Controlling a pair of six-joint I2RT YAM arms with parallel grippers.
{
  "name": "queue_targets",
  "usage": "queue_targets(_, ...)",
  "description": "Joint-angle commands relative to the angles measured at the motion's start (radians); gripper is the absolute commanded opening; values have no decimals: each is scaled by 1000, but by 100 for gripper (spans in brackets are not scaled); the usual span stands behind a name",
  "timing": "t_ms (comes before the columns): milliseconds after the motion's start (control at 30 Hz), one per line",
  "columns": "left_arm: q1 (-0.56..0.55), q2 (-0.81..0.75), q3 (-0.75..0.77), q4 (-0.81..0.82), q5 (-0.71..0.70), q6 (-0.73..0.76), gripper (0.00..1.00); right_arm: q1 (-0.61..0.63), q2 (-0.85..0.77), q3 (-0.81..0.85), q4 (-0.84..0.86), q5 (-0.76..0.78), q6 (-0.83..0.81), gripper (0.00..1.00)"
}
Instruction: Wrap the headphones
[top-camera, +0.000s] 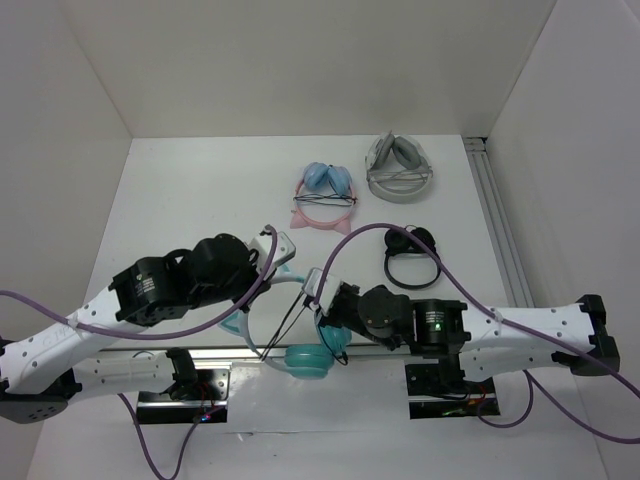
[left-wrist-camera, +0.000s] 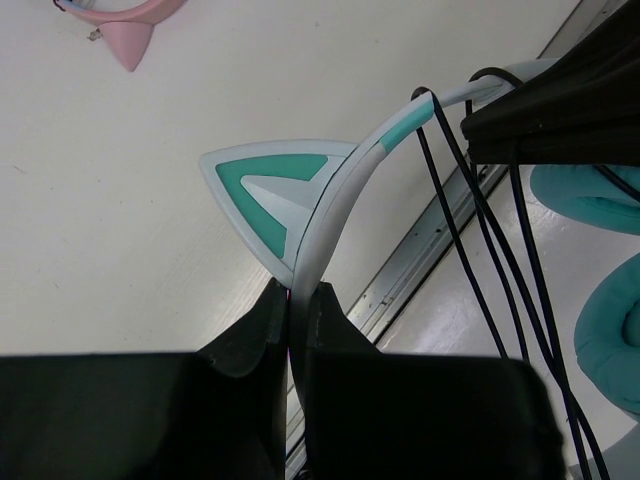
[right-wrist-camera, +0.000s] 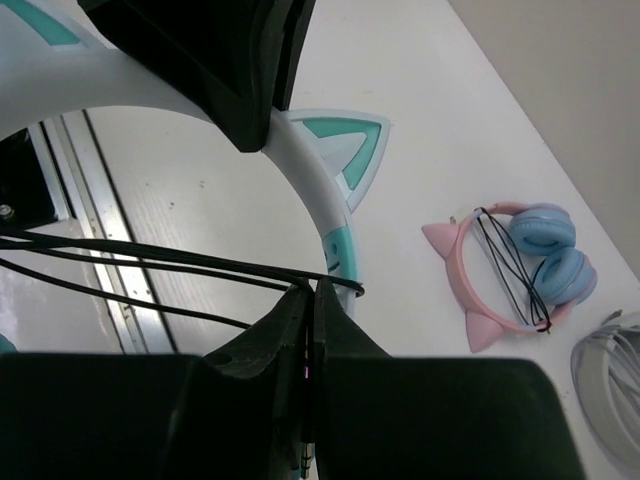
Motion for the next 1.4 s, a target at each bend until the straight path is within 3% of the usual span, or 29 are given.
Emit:
queue_targets(0,-14,-45,40,-58,150,12,0,-60,-21,-23,112,222,-94,6)
queue_targets(400,-14,-56,40,-58,234,51,0,-249,-92,52,16,-201,-135,4)
queue_targets(633,-14,-38,20,-15,373,98,0,-315,-58,118,-50,-345,-135,8)
queue_targets(833,-23,-28,20,-15,400,111,0,-325,-58,165,-76,-368,-158,10)
queue_targets(1133,-36,-9,30,-26,302,100,0,-314,-105,167,-110,-269,-158,10)
queue_targets(1367,-45,-9,60,-46,312,91,0,-282,-153,167,-110,-171,-158,13)
